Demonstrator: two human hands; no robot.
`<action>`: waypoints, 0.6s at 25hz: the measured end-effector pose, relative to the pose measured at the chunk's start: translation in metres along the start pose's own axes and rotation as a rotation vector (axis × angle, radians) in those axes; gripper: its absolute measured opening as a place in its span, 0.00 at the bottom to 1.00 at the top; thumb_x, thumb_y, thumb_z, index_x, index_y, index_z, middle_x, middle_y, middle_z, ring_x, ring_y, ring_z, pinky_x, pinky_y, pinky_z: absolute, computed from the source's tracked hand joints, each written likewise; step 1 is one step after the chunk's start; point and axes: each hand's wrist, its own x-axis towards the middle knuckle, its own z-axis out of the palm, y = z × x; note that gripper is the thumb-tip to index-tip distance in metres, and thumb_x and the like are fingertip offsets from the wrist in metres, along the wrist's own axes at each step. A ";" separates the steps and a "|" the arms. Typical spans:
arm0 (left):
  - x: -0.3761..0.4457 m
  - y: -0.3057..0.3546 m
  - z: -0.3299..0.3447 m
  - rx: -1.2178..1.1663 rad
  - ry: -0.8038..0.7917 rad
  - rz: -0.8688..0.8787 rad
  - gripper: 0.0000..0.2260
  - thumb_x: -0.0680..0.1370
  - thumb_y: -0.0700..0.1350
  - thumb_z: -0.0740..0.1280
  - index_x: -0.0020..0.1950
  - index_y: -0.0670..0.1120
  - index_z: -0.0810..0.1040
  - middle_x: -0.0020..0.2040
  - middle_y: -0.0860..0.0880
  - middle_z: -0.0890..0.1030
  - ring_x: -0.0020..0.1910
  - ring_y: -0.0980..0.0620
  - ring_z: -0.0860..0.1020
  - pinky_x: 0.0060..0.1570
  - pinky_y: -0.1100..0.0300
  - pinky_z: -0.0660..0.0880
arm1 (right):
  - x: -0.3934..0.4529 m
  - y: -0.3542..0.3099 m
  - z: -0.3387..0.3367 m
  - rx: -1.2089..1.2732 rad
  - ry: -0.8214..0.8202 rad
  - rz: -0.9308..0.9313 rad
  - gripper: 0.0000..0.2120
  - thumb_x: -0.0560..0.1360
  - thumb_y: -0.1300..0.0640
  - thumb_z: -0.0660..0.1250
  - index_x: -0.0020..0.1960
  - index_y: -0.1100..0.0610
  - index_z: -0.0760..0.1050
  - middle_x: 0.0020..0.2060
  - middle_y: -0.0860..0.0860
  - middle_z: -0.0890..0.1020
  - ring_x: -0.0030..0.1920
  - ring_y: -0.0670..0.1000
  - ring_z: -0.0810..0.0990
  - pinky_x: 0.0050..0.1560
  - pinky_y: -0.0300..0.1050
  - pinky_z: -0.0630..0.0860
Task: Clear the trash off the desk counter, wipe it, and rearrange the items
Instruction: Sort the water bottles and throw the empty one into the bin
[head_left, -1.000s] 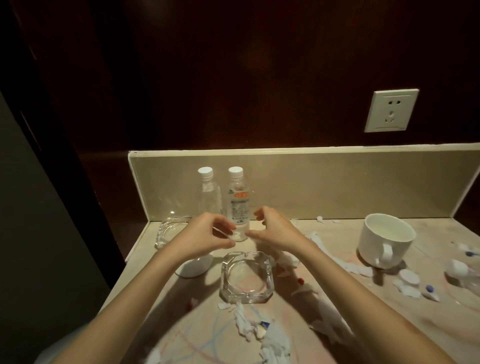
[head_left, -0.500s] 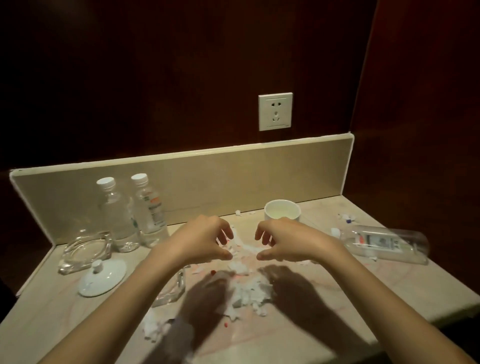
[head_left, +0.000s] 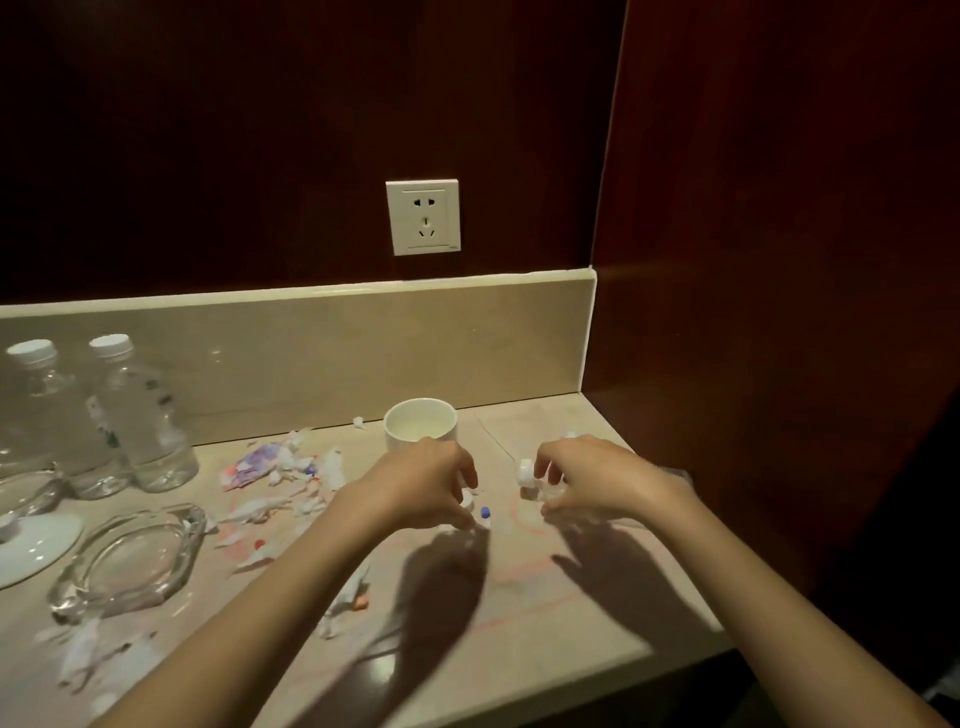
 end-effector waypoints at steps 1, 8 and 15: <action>0.005 0.005 0.003 0.001 -0.015 -0.003 0.20 0.70 0.50 0.75 0.60 0.49 0.78 0.50 0.54 0.83 0.48 0.54 0.78 0.48 0.59 0.75 | 0.001 0.010 0.000 -0.006 0.016 0.022 0.20 0.70 0.52 0.69 0.61 0.51 0.72 0.58 0.50 0.77 0.55 0.51 0.75 0.51 0.46 0.72; 0.023 0.018 0.009 0.033 -0.069 -0.011 0.19 0.71 0.50 0.74 0.60 0.49 0.77 0.52 0.54 0.84 0.52 0.54 0.78 0.49 0.60 0.74 | 0.004 0.054 0.005 -0.182 0.017 0.191 0.30 0.68 0.53 0.73 0.67 0.55 0.65 0.62 0.53 0.71 0.62 0.55 0.69 0.59 0.53 0.71; 0.016 0.008 0.002 -0.182 -0.118 -0.023 0.22 0.71 0.47 0.75 0.63 0.47 0.75 0.51 0.52 0.84 0.40 0.58 0.77 0.37 0.65 0.76 | 0.014 0.060 0.006 -0.125 0.060 0.214 0.30 0.67 0.47 0.75 0.64 0.54 0.68 0.59 0.51 0.75 0.58 0.53 0.74 0.55 0.49 0.74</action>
